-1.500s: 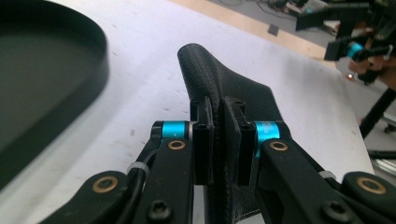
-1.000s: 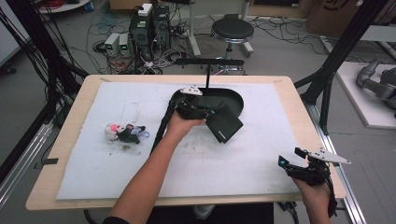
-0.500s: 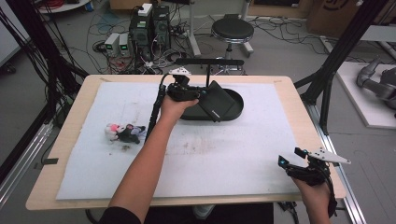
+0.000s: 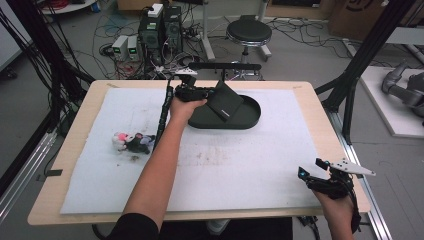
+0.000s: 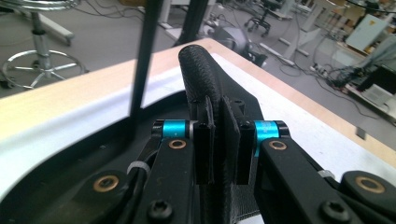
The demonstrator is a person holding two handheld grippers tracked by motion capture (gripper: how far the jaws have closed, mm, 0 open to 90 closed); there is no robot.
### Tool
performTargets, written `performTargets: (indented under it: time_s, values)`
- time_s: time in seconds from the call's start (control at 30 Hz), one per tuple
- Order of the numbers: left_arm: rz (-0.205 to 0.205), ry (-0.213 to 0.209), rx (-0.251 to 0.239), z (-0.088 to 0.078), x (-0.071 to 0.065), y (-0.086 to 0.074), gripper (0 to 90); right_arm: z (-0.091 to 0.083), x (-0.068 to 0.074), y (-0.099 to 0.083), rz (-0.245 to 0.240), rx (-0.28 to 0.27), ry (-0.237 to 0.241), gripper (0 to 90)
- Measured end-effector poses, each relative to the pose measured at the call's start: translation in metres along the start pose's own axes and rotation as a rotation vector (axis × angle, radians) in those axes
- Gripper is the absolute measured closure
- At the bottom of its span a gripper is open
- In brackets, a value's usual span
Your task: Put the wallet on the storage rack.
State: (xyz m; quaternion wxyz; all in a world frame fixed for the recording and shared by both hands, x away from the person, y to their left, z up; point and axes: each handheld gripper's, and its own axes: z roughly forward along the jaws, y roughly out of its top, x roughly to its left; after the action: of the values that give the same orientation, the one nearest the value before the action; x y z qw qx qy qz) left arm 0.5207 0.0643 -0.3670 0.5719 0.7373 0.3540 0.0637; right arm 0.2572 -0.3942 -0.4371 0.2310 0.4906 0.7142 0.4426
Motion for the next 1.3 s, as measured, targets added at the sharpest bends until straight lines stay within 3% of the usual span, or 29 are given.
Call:
performTargets:
  time_s: [0.27,0.47,0.57,0.8,0.9,1.1,1.3]
  values:
    - [-0.047,0.068,0.026,0.004,0.017,-0.02,82.6,-0.001,0.0,0.0,0.0,0.003,-0.002,17.7]
    - [-0.033,0.141,0.087,0.008,0.025,-0.028,82.0,-0.001,0.0,-0.001,0.0,0.003,-0.005,17.7]
    - [-0.058,0.151,0.097,0.008,0.03,-0.031,79.8,-0.001,0.001,0.0,-0.014,0.009,-0.011,17.7]
    - [-0.059,0.173,0.112,0.004,0.028,-0.029,53.8,0.0,0.002,0.0,-0.018,0.007,-0.008,17.7]
    - [-0.052,0.15,0.106,-0.001,0.021,-0.026,49.2,0.0,0.003,0.001,-0.014,0.009,-0.005,17.7]
    - [0.007,0.117,0.099,-0.017,0.002,-0.026,41.0,0.0,0.003,0.001,-0.011,0.003,0.0,17.7]
    - [0.041,0.021,0.08,-0.038,-0.018,-0.035,33.5,0.002,0.003,0.003,-0.011,-0.005,0.007,17.7]
